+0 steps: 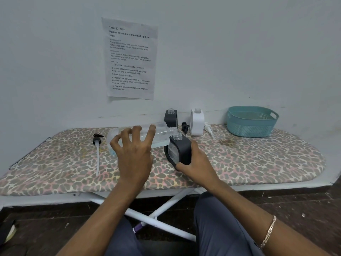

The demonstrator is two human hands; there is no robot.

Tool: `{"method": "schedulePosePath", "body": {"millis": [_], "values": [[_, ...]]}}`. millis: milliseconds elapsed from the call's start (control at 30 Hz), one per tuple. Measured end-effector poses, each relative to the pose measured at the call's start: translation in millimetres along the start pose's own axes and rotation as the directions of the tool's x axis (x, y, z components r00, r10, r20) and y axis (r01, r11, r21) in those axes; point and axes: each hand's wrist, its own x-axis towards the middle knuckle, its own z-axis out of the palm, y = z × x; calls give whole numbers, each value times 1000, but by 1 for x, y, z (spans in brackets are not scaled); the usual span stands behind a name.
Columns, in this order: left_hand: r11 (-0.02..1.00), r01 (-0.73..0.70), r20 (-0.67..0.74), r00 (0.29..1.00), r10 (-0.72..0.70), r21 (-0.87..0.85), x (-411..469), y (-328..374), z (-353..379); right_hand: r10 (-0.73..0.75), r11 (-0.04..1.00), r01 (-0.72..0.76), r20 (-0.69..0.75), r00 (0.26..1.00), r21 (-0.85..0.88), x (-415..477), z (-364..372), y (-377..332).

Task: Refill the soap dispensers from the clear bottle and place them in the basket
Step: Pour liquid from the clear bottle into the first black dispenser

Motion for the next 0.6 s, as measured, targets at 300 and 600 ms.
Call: {"method": "schedulePosePath", "body": {"millis": [300,600], "values": [[1000,-1,-4,1000,1,9,0,0,-1,-2,1000,2,2,1000,0,1,0,1],[1000,-1,5,1000,1,10,0,0,-1,-5,1000,5,-2,1000,-1,1,0,1]]}}
